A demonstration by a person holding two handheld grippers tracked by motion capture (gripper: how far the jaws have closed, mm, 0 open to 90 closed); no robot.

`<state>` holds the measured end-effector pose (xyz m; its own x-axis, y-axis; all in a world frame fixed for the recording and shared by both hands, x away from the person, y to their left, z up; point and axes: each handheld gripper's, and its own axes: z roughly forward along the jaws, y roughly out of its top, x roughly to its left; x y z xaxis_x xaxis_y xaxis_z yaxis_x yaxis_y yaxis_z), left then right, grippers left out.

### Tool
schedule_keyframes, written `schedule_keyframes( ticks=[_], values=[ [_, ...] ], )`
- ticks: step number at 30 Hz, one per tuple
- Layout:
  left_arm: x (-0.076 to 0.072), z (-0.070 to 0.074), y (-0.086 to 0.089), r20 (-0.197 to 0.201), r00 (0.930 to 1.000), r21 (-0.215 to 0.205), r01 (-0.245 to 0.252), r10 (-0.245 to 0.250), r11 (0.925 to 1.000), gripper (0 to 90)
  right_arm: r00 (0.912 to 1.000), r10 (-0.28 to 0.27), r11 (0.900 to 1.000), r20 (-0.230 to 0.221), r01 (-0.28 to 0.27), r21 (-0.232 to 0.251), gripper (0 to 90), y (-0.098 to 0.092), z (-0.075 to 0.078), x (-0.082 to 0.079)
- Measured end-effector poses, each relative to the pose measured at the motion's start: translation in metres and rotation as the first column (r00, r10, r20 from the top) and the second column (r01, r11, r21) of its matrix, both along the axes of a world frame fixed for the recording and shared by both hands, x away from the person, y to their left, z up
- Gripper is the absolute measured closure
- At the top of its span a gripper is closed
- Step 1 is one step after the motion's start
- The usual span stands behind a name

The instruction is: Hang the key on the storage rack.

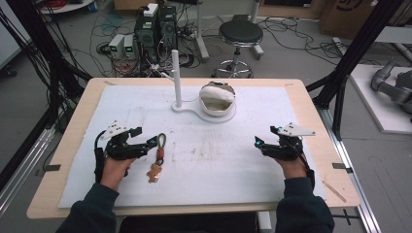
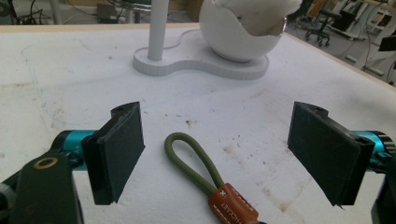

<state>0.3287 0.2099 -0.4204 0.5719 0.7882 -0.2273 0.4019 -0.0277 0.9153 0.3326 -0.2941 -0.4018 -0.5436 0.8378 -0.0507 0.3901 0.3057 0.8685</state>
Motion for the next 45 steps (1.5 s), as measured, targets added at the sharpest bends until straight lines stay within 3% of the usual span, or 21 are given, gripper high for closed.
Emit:
schedule_keyframes(
  ticks=[3,8,11,13,16,23,25,29,31,32,36,38,42,44,45],
  values=[
    [-0.001,-0.002,-0.002,-0.017,0.9999,0.013,-0.002,0.002,0.9999,18.3,1.0000,0.005,1.000,-0.005,-0.005,-0.001,25.9,0.000,-0.002,-0.001],
    [0.000,-0.006,-0.010,-0.092,0.9955,0.100,-0.013,0.022,0.9949,19.3,0.9997,0.024,1.000,-0.004,-0.024,-0.012,26.0,0.003,-0.003,-0.002],
    [-0.001,-0.010,-0.015,-0.140,0.9902,0.121,0.014,0.003,0.9925,25.0,0.9995,0.031,0.999,-0.011,-0.031,-0.022,26.1,0.004,-0.003,-0.005],
    [-0.002,-0.013,-0.019,-0.179,0.9838,0.162,0.033,-0.003,0.9862,32.2,0.9992,0.038,0.999,-0.007,-0.038,-0.028,26.2,0.004,-0.004,-0.008],
    [-0.002,-0.017,-0.023,-0.208,0.9780,0.196,0.048,-0.006,0.9794,35.0,0.9993,0.036,0.999,-0.005,-0.036,-0.026,26.3,0.001,-0.004,-0.008],
    [-0.003,-0.025,-0.038,-0.222,0.9748,0.263,0.038,0.022,0.9640,40.5,0.9988,0.048,0.998,-0.015,-0.048,-0.030,26.4,0.007,-0.005,-0.005],
    [-0.003,-0.027,-0.044,-0.217,0.9757,0.299,0.039,0.028,0.9535,40.5,0.9983,0.056,0.998,-0.019,-0.057,-0.036,26.6,0.009,-0.006,-0.005],
    [-0.005,-0.029,-0.057,-0.171,0.9841,0.384,0.024,0.046,0.9230,39.1,0.9978,0.063,0.997,-0.021,-0.064,-0.044,26.7,0.010,-0.006,-0.005],
    [-0.004,-0.028,-0.057,-0.167,0.9860,0.377,0.055,0.010,0.9246,46.3,0.9978,0.063,0.997,-0.021,-0.063,-0.045,26.7,0.010,-0.006,-0.005],
    [-0.004,-0.028,-0.058,-0.161,0.9870,0.385,0.067,-0.004,0.9205,56.9,0.9979,0.062,0.997,-0.020,-0.063,-0.044,26.7,0.009,-0.006,-0.005],
    [0.000,-0.028,-0.056,-0.160,0.9864,0.383,0.097,-0.037,0.9187,62.8,0.9980,0.061,0.997,-0.019,-0.061,-0.039,26.8,0.009,-0.006,-0.006],
    [0.005,-0.028,-0.055,-0.132,0.9894,0.389,0.108,-0.060,0.9148,67.9,0.9977,0.065,0.997,-0.019,-0.065,-0.042,26.8,0.009,-0.006,-0.005],
    [0.006,-0.029,-0.056,-0.142,0.9890,0.384,0.095,-0.043,0.9185,64.6,0.9976,0.066,0.997,-0.020,-0.067,-0.041,26.8,0.010,-0.006,-0.006],
    [0.004,-0.029,-0.057,-0.147,0.9891,0.385,0.071,-0.016,0.9202,50.6,0.9976,0.066,0.997,-0.019,-0.067,-0.041,26.8,0.010,-0.006,-0.005],
    [0.001,-0.029,-0.059,-0.155,0.9870,0.390,0.023,0.042,0.9205,45.6,0.9976,0.066,0.997,-0.020,-0.067,-0.040,26.8,0.010,-0.006,-0.005]
  ],
)
